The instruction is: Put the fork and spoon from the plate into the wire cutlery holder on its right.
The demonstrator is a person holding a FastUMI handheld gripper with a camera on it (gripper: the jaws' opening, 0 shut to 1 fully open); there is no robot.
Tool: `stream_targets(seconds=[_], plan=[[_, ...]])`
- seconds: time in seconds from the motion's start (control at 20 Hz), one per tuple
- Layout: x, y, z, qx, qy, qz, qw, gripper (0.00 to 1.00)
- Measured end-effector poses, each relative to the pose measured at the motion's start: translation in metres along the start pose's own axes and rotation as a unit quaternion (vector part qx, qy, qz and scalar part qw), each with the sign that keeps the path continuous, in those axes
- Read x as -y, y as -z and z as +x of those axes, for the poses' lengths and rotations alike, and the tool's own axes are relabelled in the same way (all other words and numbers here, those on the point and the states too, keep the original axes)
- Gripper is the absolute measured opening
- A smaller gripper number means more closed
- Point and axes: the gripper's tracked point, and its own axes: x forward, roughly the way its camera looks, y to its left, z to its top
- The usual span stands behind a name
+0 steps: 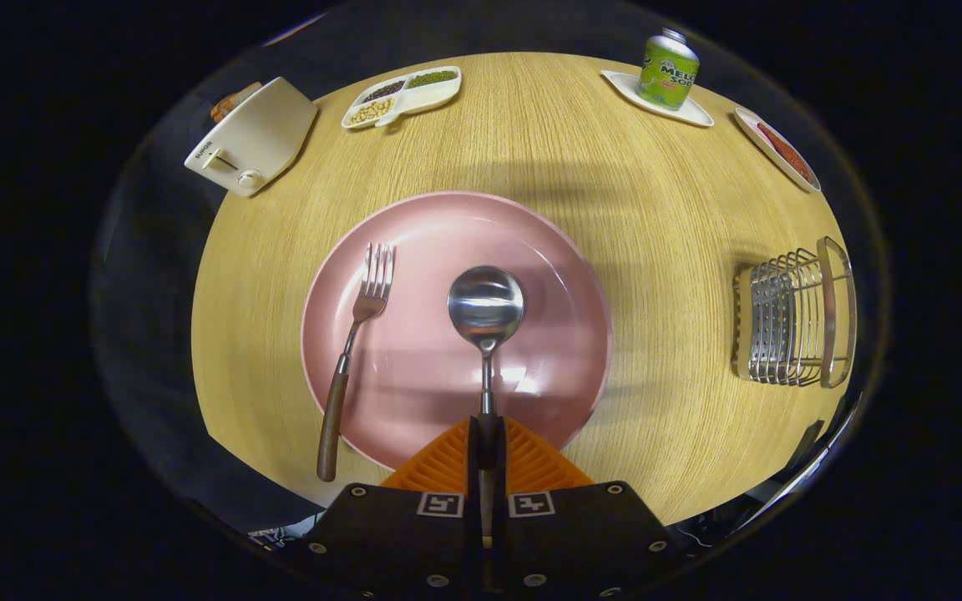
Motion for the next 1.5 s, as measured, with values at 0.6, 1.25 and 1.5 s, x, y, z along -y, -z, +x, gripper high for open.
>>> stream_targets(seconds=[0.6, 1.25, 1.5], plan=[[0.047, -0.019, -0.088, 0.098, -0.018, 0.027, 0.995, 0.05], [0.187, -0.011, -0.118, 0.097, 0.071, 0.091, 0.989, 0.05], [0.209, -0.009, -0.102, 0.075, 0.081, 0.089, 0.99, 0.06]])
